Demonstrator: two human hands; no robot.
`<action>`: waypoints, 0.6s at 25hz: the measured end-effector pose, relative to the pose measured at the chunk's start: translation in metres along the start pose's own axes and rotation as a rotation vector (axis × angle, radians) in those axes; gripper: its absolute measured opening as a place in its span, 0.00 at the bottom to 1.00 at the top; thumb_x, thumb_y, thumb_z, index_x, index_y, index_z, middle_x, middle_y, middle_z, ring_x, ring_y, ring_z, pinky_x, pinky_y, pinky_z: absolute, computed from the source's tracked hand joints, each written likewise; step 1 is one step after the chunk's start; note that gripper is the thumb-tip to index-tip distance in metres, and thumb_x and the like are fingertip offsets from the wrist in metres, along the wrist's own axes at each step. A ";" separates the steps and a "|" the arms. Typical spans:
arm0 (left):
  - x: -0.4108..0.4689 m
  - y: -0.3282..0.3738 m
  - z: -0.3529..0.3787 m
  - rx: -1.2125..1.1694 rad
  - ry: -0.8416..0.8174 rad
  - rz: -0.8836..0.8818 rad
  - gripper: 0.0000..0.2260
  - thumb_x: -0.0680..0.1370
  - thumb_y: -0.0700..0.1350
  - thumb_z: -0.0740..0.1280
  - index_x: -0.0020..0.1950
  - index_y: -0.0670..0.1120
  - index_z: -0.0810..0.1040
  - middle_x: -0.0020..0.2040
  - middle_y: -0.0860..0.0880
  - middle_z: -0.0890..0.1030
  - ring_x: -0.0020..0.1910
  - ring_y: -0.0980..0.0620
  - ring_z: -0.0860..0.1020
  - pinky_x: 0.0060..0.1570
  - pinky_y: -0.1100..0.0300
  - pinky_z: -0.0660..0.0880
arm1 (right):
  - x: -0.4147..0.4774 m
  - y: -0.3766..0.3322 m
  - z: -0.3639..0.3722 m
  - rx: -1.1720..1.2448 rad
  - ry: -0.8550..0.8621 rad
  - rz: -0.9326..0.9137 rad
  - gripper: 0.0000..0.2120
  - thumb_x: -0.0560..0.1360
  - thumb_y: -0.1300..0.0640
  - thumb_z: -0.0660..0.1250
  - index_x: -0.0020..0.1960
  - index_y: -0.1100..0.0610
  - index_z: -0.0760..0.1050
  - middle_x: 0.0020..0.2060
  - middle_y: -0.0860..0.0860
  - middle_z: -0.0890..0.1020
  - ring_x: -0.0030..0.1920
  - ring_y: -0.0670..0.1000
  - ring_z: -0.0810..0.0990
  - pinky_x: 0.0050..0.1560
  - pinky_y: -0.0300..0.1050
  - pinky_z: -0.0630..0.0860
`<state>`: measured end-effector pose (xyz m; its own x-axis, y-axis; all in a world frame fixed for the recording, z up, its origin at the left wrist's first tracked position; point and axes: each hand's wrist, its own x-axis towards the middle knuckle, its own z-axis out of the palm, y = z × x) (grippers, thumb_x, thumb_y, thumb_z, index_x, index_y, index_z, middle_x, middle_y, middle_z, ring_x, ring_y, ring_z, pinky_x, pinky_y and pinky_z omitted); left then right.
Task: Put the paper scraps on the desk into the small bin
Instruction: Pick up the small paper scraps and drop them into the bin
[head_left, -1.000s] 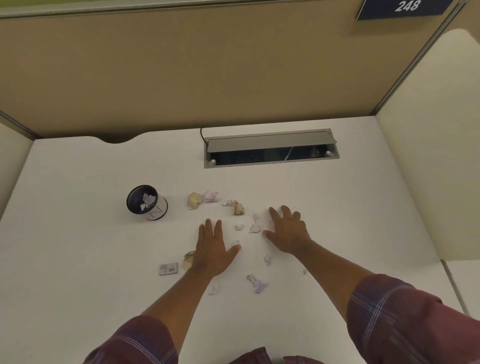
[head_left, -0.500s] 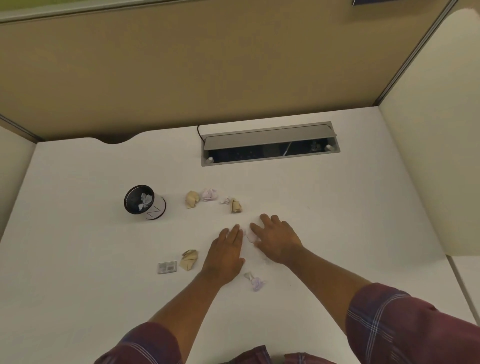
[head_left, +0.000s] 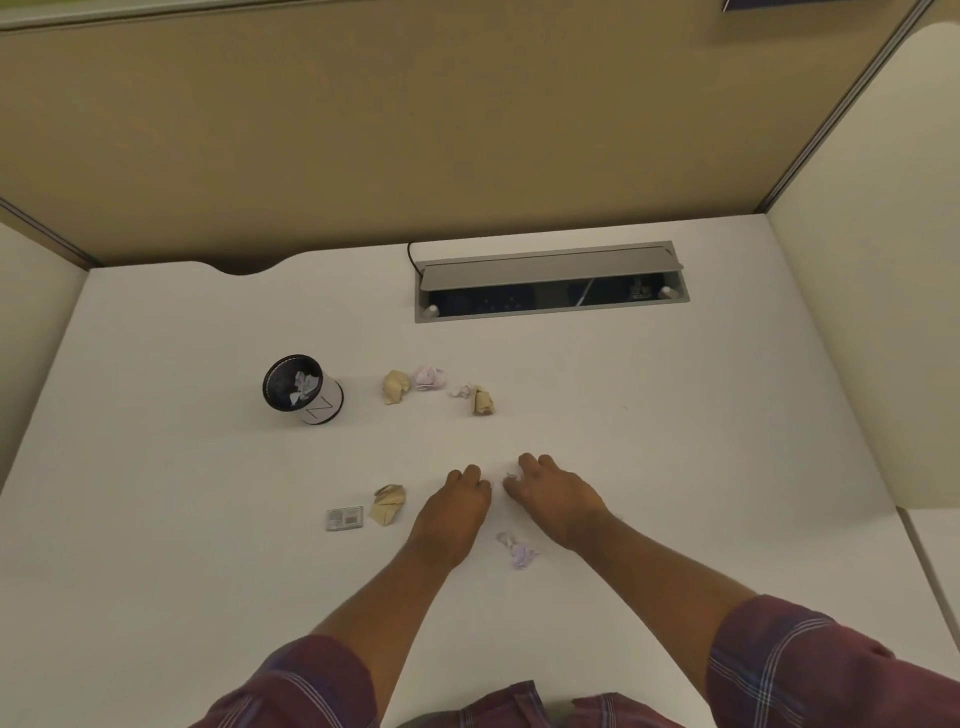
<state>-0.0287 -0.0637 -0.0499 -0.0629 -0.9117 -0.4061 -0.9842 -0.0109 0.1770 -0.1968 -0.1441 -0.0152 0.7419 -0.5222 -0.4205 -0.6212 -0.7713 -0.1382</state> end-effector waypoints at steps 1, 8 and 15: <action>0.000 -0.001 0.002 -0.005 -0.006 -0.004 0.12 0.78 0.33 0.65 0.60 0.43 0.75 0.58 0.43 0.73 0.53 0.45 0.75 0.47 0.50 0.80 | 0.000 -0.003 0.000 0.003 0.006 0.002 0.16 0.78 0.66 0.64 0.64 0.58 0.71 0.59 0.60 0.71 0.55 0.59 0.74 0.40 0.52 0.73; -0.007 -0.006 0.005 -0.231 0.035 -0.124 0.08 0.81 0.38 0.59 0.47 0.41 0.78 0.49 0.43 0.75 0.48 0.44 0.77 0.47 0.52 0.75 | 0.008 -0.008 0.013 0.169 0.023 0.131 0.11 0.76 0.69 0.61 0.54 0.60 0.77 0.53 0.59 0.75 0.53 0.59 0.77 0.45 0.50 0.73; -0.034 -0.046 -0.018 -0.374 0.169 -0.194 0.09 0.78 0.43 0.65 0.39 0.45 0.79 0.44 0.46 0.79 0.44 0.48 0.77 0.46 0.55 0.72 | 0.027 -0.006 -0.006 1.044 0.229 0.604 0.04 0.66 0.62 0.78 0.39 0.56 0.85 0.38 0.53 0.86 0.38 0.49 0.82 0.40 0.35 0.77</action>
<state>0.0217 -0.0398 -0.0283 0.1751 -0.9319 -0.3175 -0.8455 -0.3076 0.4365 -0.1716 -0.1554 -0.0200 0.2269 -0.8277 -0.5132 -0.7064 0.2230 -0.6718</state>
